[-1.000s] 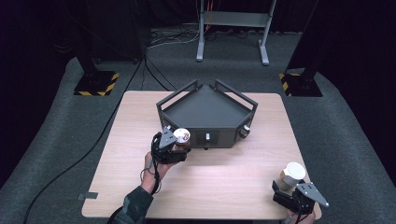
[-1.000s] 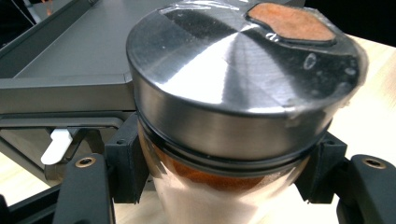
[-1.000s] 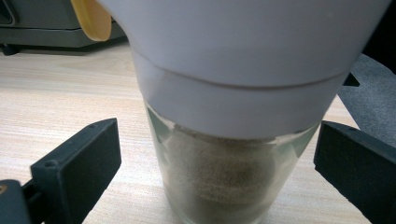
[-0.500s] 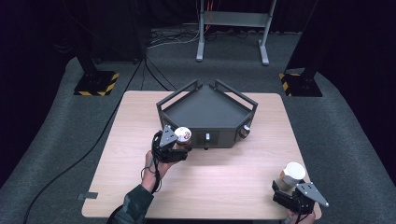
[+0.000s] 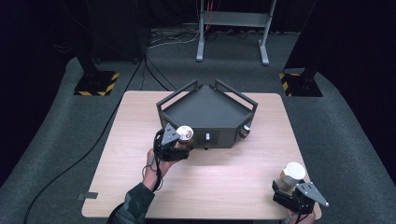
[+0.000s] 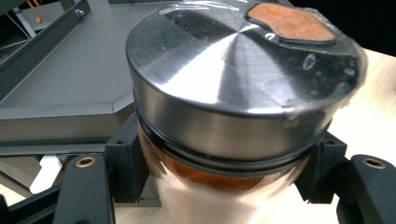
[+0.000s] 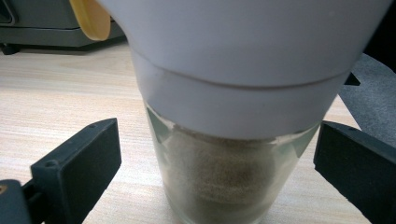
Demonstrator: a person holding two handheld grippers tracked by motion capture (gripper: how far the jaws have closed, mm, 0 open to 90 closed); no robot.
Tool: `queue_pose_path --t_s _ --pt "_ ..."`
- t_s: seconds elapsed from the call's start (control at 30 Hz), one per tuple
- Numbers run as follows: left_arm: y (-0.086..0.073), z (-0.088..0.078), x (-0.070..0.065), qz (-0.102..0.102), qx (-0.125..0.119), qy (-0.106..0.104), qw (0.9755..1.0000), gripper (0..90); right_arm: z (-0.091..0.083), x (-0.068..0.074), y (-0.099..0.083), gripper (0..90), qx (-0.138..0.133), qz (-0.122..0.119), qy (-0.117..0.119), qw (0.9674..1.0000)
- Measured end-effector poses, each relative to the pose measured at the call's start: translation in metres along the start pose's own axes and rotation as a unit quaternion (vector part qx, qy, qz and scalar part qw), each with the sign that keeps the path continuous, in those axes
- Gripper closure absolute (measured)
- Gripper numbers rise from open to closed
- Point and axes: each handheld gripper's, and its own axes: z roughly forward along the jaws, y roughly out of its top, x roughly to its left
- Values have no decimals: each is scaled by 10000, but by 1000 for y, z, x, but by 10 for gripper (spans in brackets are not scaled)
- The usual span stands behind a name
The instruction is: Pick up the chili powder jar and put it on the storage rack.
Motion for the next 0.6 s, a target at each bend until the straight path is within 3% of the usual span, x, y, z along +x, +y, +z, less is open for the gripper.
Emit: queue_pose_path --t_s 0.6 --pt "6 0 3 -13 -54 -78 10000 317 0 0 0 0 7 3 13 10000"
